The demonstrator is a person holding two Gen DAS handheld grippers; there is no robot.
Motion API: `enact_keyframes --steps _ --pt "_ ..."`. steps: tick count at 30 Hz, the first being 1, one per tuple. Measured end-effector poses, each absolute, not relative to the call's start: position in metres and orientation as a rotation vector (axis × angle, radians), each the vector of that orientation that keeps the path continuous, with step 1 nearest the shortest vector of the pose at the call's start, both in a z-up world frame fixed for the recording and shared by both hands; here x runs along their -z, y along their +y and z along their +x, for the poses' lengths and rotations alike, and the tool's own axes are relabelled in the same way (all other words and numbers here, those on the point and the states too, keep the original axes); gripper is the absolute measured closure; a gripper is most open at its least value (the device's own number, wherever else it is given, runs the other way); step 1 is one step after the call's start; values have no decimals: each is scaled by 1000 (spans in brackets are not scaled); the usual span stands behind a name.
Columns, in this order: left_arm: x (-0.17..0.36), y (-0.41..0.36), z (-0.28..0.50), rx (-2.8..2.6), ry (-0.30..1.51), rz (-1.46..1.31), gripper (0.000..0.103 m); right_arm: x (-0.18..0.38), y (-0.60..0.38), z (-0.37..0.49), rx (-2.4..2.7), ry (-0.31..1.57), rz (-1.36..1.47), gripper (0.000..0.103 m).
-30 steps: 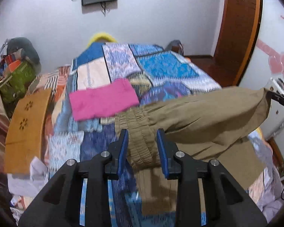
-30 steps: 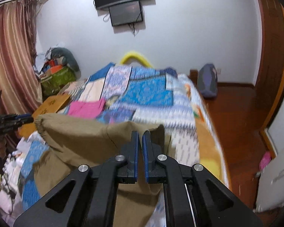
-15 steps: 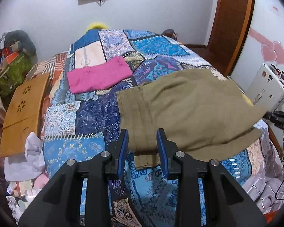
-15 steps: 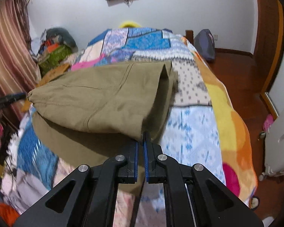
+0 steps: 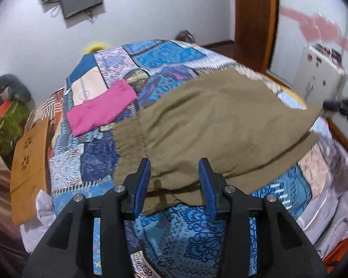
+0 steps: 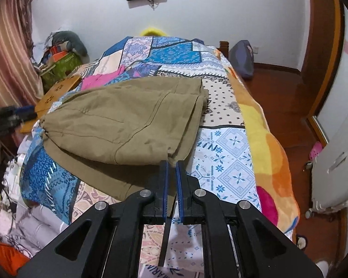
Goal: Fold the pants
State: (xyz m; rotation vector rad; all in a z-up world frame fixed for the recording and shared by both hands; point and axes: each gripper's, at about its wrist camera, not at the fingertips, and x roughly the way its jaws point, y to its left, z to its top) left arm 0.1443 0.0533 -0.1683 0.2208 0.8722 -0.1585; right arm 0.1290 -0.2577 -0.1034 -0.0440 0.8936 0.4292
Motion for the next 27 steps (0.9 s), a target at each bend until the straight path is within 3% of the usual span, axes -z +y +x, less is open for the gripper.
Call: enact_keyframes --steps 1,3,5,9,11,27 --pt "175 48 145 160 885 252 57 103 -258 127 -426 889 -40 94" --pt "186 41 145 140 895 320 38 101 -259 123 -407 882 -34 85" --pt "193 39 143 113 880 374 27 100 -257 118 -393 865 -42 63" --pt "203 41 144 110 887 400 27 99 -240 116 -440 859 -76 60" --pt "204 42 144 123 886 406 27 102 -229 118 -475 862 -93 51" --pt "204 20 144 224 892 410 27 135 -123 117 -724 906 -265 49"
